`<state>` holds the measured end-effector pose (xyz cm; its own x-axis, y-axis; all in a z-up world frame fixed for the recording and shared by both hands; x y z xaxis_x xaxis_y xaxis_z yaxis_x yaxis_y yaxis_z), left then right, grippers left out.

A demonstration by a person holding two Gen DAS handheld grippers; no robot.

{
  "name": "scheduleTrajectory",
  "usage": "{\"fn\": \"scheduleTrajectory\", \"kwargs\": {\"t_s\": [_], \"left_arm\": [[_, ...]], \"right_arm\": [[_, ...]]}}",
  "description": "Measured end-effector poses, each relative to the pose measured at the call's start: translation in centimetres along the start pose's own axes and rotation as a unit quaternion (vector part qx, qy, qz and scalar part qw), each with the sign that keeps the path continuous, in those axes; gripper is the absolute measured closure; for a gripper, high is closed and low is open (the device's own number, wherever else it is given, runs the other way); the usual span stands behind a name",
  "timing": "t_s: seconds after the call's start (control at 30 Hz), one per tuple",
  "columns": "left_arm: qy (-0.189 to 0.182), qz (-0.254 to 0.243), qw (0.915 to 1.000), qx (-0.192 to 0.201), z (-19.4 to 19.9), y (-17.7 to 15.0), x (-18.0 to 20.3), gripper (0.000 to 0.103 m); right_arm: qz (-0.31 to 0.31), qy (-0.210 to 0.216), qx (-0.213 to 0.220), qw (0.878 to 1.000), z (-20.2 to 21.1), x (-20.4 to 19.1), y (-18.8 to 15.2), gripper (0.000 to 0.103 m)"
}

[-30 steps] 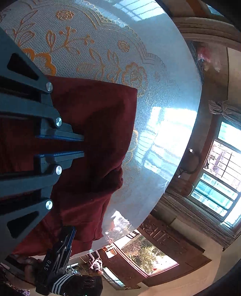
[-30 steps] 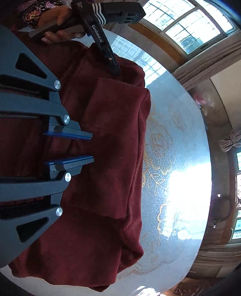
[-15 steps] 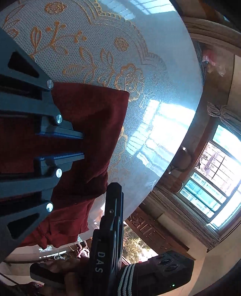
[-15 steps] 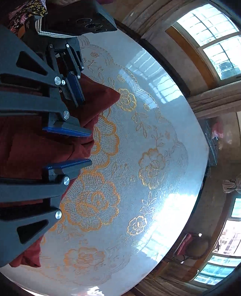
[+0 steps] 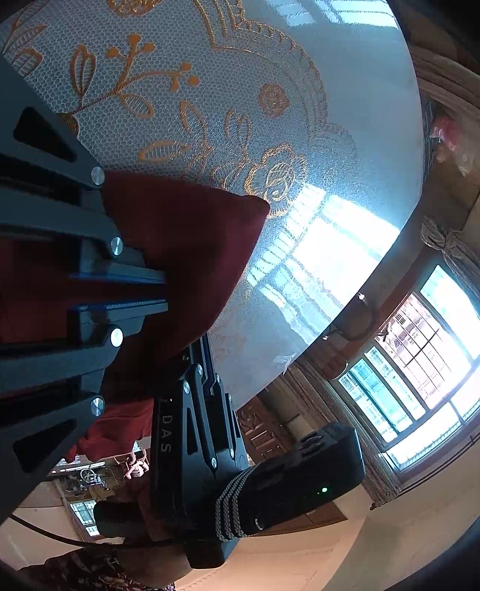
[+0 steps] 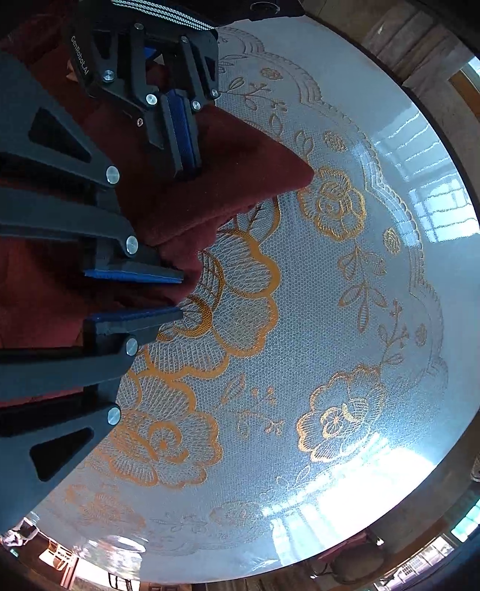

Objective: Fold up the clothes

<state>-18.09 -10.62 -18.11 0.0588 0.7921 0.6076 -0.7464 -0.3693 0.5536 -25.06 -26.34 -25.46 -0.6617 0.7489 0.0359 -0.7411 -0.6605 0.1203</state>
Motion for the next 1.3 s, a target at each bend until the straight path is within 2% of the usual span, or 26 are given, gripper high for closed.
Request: {"fn": "scheduleTrajectory", "kwargs": {"t_s": [0.1, 0.17, 0.27, 0.37, 0.43, 0.47, 0.5, 0.57, 0.6, 0.7, 0.77, 0.83, 0.97, 1.13, 1.3], "left_arm": [[-0.002, 0.000, 1.0000, 0.005, 1.4, -0.7, -0.9, 0.095], [-0.005, -0.001, 1.0000, 0.007, 1.5, -0.6, -1.0, 0.093], [-0.008, -0.002, 1.0000, 0.005, 1.4, -0.6, -1.0, 0.093], [-0.008, 0.000, 1.0000, 0.004, 1.2, -0.4, -1.1, 0.093], [-0.009, 0.002, 0.9999, 0.004, 1.2, -0.3, -1.2, 0.093], [-0.010, 0.002, 0.9999, 0.004, 1.2, -0.3, -1.2, 0.093], [-0.010, 0.003, 0.9999, 0.004, 1.1, -0.2, -1.3, 0.093], [-0.009, 0.003, 0.9999, 0.005, 1.0, -0.1, -1.3, 0.093], [-0.008, 0.004, 1.0000, 0.005, 0.9, 0.0, -1.3, 0.093], [-0.004, 0.002, 1.0000, 0.005, 0.6, 0.2, -1.1, 0.093], [-0.004, 0.002, 1.0000, 0.006, 0.5, 0.3, -1.1, 0.093], [-0.005, 0.002, 1.0000, 0.006, 0.6, 0.3, -1.1, 0.093], [-0.005, 0.002, 1.0000, 0.006, 0.5, 0.4, -1.1, 0.093], [-0.007, 0.003, 0.9999, 0.007, 1.1, -0.4, -1.5, 0.093], [-0.007, 0.004, 0.9999, 0.007, 1.2, -0.5, -1.6, 0.093]], "right_arm": [[-0.001, -0.050, 0.036, 0.998, 0.8, -0.2, -0.5, 0.096], [-0.034, -0.066, 0.080, 0.994, 2.0, 1.0, -0.7, 0.096], [-0.103, -0.063, 0.136, 0.983, 3.1, 3.3, -1.6, 0.096], [-0.131, -0.050, 0.132, 0.981, 1.7, 4.2, -2.9, 0.096], [-0.144, 0.003, 0.160, 0.977, 2.6, 4.4, -3.6, 0.093], [-0.151, 0.020, 0.173, 0.973, 3.5, 4.6, -4.0, 0.086], [-0.152, 0.020, 0.189, 0.970, 4.5, 4.5, -4.4, 0.075], [-0.148, 0.022, 0.219, 0.964, 6.4, 4.1, -5.2, 0.066], [-0.143, 0.037, 0.225, 0.963, 6.9, 3.7, -5.4, 0.066], [-0.125, 0.044, 0.189, 0.973, 5.6, 2.4, -5.0, 0.066], [-0.116, 0.029, 0.169, 0.978, 4.6, 2.1, -5.5, 0.066], [-0.115, 0.027, 0.162, 0.980, 4.7, 2.6, -5.9, 0.066], [-0.114, 0.022, 0.160, 0.980, 6.2, 4.0, -4.3, 0.067], [-0.060, 0.015, 0.115, 0.991, 5.8, 2.7, -5.0, 0.067], [-0.006, 0.009, 0.069, 0.998, 5.4, 1.5, -5.8, 0.067]]}}
Point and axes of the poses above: each gripper's, at about its wrist camera, not at the fingertips, and z roughly against the way its jaws point, x to its right, y to its top, the point moved 2 cm from there along -z, roughly the way its jaws point, and after that the axes turned 6 degrees about -z, right-handed, at the moved point
